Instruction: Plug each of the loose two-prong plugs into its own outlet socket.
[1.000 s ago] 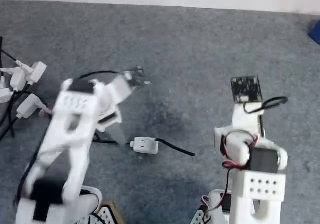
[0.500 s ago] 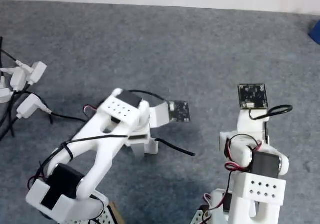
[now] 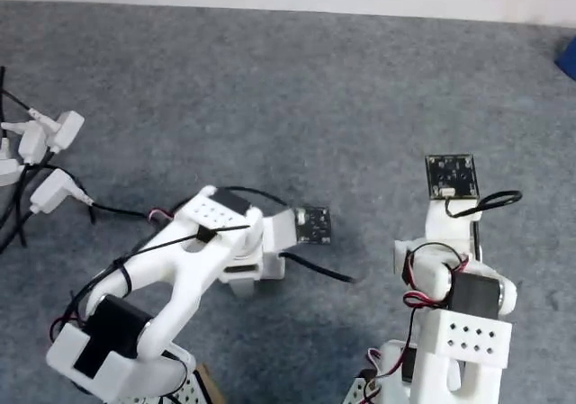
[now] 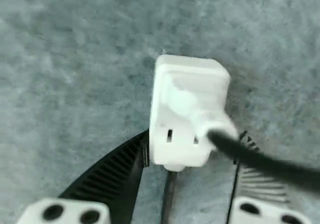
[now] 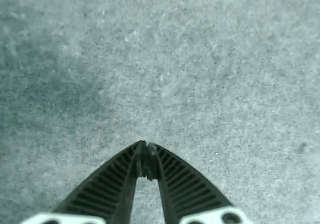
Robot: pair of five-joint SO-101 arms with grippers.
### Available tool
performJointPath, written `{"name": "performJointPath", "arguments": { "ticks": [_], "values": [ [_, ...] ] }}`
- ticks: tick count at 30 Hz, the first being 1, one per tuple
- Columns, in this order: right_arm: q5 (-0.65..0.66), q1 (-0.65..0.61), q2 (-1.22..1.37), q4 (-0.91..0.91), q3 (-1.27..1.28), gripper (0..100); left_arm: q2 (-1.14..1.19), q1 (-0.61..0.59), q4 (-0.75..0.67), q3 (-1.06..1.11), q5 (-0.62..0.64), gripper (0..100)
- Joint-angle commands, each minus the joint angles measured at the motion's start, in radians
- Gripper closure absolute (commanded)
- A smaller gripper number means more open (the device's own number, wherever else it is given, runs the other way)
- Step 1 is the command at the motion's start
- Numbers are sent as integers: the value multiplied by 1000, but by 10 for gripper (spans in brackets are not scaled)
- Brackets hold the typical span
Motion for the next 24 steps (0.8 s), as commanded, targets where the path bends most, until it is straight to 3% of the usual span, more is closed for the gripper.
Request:
{"name": "performJointPath", "arguments": {
  "ticks": [1, 3, 9, 16, 24],
  "values": [
    [8, 12, -15, -16, -4, 990, -2, -4, -12, 27, -8, 716],
    [8, 10, -15, -15, -4, 990, -5, -33, -14, 18, -8, 732],
    [8, 10, -10, -13, -2, 990, -4, -171, -8, -131, -8, 938],
    [9, 10, -10, -18, 27, 990, -4, -344, 61, -335, -9, 944],
    [11, 8, -8, -18, 35, 990, -2, -699, 66, -575, -114, 943]
  ]
}}
